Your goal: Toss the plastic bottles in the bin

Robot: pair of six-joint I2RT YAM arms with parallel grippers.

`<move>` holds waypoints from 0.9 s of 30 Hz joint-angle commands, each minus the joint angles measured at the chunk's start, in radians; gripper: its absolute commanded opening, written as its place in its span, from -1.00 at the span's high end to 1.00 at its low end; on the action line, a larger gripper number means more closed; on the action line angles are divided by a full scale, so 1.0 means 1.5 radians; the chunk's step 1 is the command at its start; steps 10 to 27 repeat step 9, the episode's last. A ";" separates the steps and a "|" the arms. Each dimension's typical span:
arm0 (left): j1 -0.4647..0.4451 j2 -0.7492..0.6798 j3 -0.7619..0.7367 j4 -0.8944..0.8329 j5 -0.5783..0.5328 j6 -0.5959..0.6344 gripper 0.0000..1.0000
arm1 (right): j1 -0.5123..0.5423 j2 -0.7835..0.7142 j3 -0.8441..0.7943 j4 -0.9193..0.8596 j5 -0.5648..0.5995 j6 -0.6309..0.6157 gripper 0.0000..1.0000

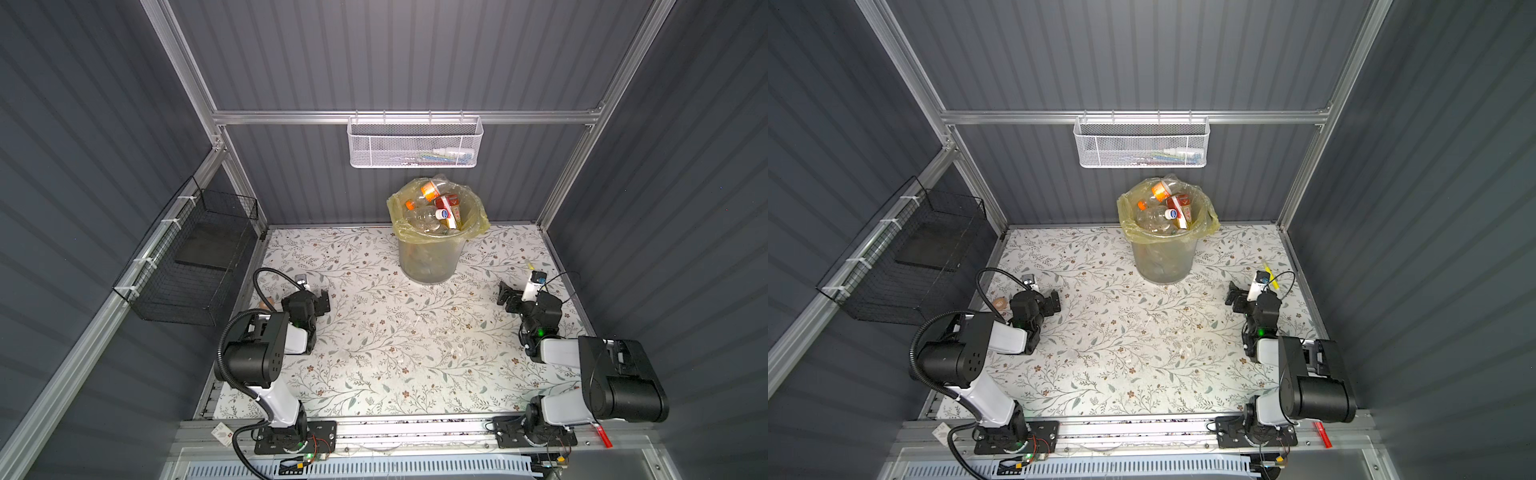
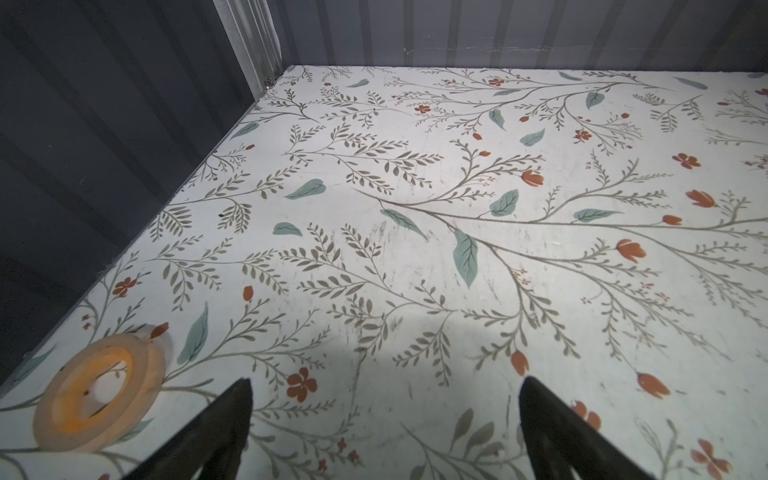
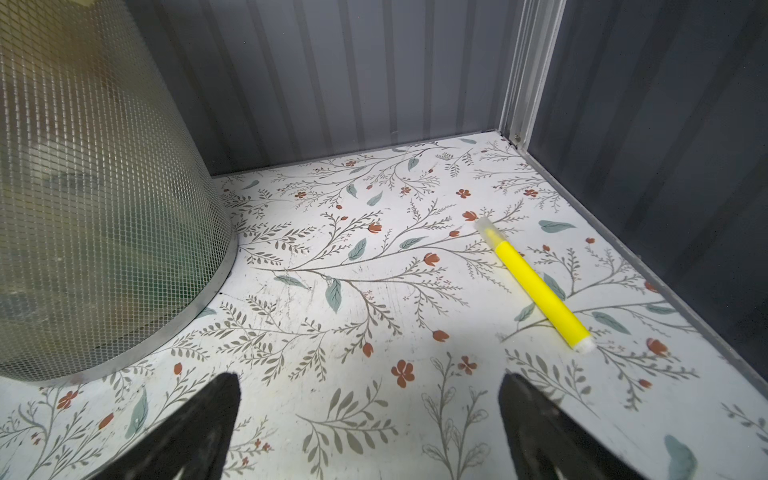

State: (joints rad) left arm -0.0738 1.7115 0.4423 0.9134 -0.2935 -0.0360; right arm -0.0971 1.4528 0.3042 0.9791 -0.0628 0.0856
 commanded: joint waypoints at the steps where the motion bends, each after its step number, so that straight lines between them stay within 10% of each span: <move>1: 0.000 0.003 0.015 0.006 0.006 0.012 -0.99 | 0.002 0.005 0.009 0.010 0.005 -0.004 -0.98; 27: 0.000 0.002 0.011 0.013 0.007 0.012 -1.00 | 0.002 0.006 0.009 0.011 0.005 -0.004 -0.98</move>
